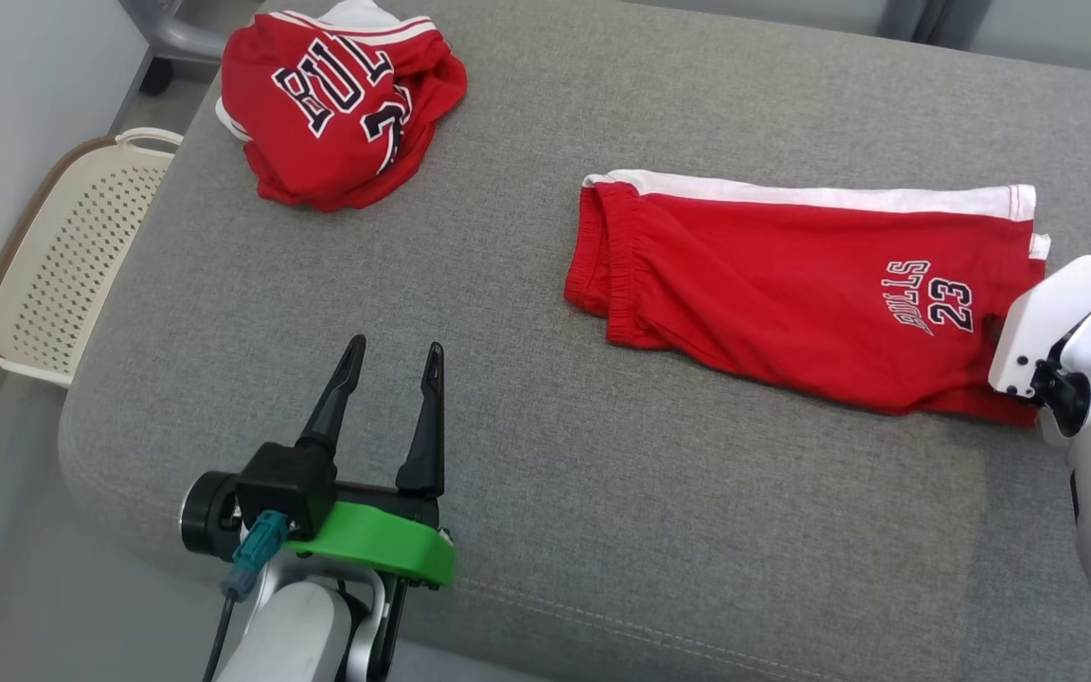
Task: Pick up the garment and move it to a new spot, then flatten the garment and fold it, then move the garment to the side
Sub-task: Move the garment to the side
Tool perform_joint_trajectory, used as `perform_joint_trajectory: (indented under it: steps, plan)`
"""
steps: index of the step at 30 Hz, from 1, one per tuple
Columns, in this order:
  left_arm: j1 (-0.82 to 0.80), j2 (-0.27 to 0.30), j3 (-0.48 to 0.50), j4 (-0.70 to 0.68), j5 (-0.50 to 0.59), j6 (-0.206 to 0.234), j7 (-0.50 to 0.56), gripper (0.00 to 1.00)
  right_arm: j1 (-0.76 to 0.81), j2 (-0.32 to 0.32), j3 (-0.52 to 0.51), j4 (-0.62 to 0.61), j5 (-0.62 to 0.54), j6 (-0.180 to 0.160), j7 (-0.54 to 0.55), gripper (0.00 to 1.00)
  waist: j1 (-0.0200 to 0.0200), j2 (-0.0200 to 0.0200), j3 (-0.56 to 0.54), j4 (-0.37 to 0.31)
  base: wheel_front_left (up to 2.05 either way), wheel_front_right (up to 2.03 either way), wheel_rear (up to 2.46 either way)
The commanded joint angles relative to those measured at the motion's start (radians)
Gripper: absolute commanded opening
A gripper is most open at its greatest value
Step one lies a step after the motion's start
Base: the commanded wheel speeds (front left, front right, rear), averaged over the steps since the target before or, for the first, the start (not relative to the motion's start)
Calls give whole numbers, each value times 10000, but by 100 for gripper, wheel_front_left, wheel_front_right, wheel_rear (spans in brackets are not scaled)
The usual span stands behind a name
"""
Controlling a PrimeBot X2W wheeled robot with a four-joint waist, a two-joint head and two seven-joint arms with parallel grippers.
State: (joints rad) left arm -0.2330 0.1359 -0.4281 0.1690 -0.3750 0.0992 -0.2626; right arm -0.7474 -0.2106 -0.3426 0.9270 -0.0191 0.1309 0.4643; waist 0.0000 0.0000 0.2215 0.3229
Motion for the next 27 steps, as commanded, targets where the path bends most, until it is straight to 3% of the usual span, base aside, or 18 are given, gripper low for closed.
perform_joint_trajectory:
  steps: [1, 6, 7, 8, 9, 10, 27]
  plan:
    - [-111, -68, 47, 22, 96, -65, -24, 100, 1, 52, -80, 301, -60, -4, 59, 100, 0, 0, 266, 245, 0, 0, 0]
    - [-59, -145, 234, 131, 239, -198, -25, 100, -209, 389, -509, 1106, -122, 36, 564, 100, 0, 0, 282, 255, 0, 0, 0]
    - [-54, -159, 265, 148, 272, -217, -25, 100, -269, 439, -571, 1226, -132, 41, 671, 92, 0, 0, 268, 256, 0, 0, 0]
    - [-48, -179, 293, 168, 294, -247, -25, 100, -309, 466, -633, 1322, -145, 50, 758, 48, 0, 0, 250, 254, 0, 0, 0]
    - [-38, -198, 317, 194, 303, -277, -25, 100, -359, 526, -668, 1386, -165, 52, 794, 28, 0, 0, 226, 247, 0, 0, 0]
    - [-24, -213, 349, 221, 323, -295, -25, 100, -428, 573, -692, 1419, -201, 52, 808, 0, 0, 0, 200, 235, 0, 0, 0]
    - [232, -336, 379, 757, 436, -543, -26, 100, -529, -401, -1606, 896, -1544, -11, 259, 0, 0, 0, -566, 114, 0, 0, 0]
